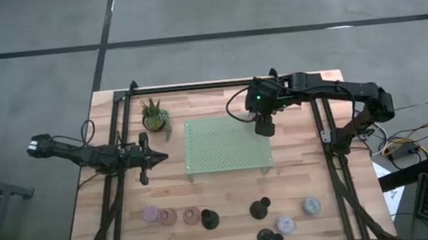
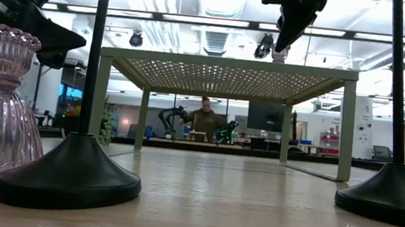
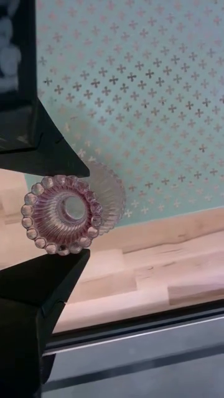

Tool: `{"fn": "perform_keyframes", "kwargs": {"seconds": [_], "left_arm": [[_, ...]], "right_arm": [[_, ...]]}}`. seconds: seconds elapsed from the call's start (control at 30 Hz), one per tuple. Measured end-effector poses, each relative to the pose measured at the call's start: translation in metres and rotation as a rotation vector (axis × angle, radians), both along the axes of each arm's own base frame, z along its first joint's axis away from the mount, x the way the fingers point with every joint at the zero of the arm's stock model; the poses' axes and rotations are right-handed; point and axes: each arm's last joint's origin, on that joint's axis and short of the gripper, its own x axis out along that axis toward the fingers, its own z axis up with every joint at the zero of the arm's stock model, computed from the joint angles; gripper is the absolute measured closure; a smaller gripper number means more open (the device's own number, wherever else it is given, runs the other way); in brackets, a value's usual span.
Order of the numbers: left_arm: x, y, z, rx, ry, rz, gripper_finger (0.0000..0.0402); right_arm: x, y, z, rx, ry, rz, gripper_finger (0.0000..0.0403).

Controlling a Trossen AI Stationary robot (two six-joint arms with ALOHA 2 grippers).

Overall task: Pick & Place candle stick holders
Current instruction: Put the right glass candle holder on the shelf

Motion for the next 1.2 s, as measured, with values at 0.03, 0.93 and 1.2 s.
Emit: {"fn": "perform_keyframes", "kwargs": {"seconds": [0.03,0.93,1.2], "left_arm": [[0.0000,0.0000,0.0000,0.000,0.000,0.000,0.0371],[0.0000,0.0000,0.0000,0.000,0.000,0.000,0.0371],[0.0000,0.0000,0.0000,0.000,0.000,0.000,0.0371]], "right_arm": [[0.0000,0.0000,0.0000,0.000,0.000,0.000,0.0225],[0.0040,-0.0007,-0.0041,0.003,0.010,-0.002,0.0193],[0.0059,-0.0013,-0.0063,-0.005,0.023,0.002,0.0183]]}}
